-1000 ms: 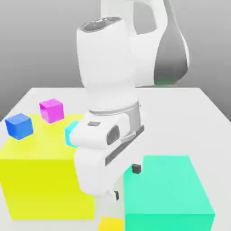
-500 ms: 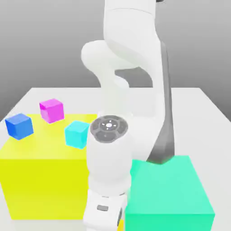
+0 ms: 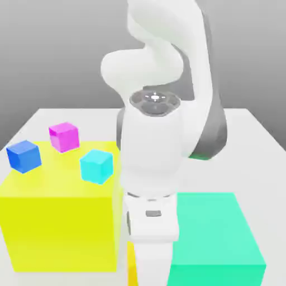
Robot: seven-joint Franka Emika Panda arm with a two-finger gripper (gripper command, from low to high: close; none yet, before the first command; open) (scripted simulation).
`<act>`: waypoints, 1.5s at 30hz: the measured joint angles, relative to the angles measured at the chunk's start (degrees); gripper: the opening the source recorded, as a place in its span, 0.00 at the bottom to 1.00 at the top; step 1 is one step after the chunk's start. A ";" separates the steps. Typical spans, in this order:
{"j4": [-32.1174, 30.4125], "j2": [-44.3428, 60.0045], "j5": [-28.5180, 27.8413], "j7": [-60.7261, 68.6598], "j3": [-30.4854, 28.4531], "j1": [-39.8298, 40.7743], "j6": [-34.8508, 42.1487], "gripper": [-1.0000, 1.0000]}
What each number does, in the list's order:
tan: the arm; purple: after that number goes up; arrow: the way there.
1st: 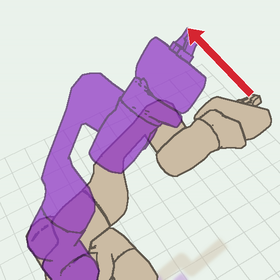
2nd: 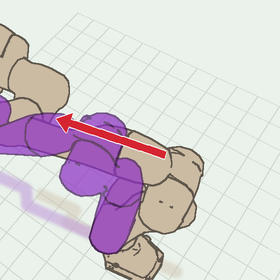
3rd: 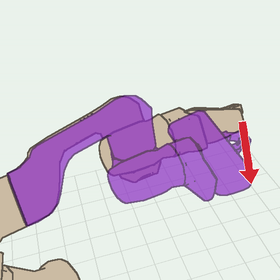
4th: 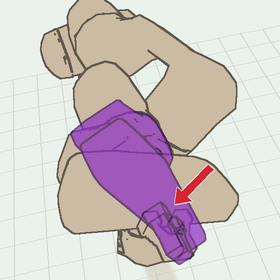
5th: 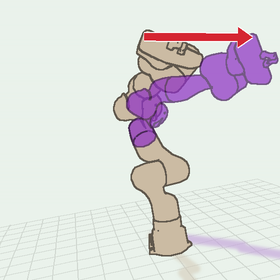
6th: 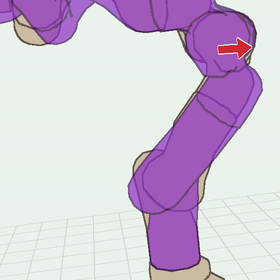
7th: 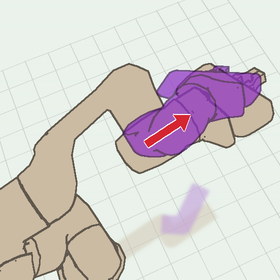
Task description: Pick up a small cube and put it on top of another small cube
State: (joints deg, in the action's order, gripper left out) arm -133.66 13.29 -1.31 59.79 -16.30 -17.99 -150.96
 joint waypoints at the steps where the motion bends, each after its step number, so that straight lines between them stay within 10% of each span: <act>1: -0.20 -0.97 -1.38 2.87 0.17 -0.02 0.12 0.00; 20: -10.31 -29.17 -8.47 65.63 -5.13 6.54 14.99 0.00; 38: -17.72 -57.76 -17.43 69.46 -9.16 22.06 41.47 0.00; 43: -24.01 -57.46 -20.40 68.70 -11.71 24.14 35.53 0.00; 44: -25.12 -56.99 -20.90 68.58 -12.27 24.22 33.96 1.00; 45: -25.12 -56.99 -20.90 68.58 -12.27 24.22 33.96 1.00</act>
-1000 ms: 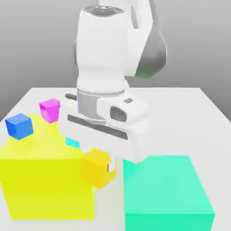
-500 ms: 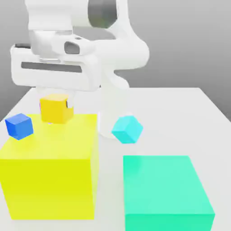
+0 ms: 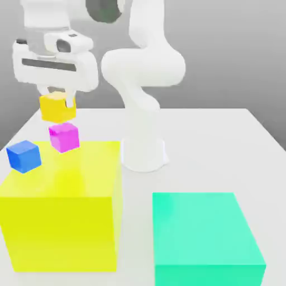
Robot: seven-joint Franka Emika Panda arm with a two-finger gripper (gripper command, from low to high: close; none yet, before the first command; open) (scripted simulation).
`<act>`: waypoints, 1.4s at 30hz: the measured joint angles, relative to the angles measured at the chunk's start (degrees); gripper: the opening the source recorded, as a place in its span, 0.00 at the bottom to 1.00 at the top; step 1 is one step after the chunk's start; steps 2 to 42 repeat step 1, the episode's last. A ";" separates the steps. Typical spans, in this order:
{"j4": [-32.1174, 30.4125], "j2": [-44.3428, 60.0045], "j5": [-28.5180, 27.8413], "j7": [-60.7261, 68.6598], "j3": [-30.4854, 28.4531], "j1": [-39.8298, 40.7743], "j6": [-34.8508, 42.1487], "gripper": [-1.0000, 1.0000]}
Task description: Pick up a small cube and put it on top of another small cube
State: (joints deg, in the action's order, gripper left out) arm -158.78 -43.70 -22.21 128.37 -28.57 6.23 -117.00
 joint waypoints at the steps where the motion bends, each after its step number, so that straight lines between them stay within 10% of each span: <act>1: 0.00 0.00 0.00 0.00 0.00 0.00 0.00 1.00; 42: 0.00 0.00 0.00 0.00 0.00 0.00 0.00 1.00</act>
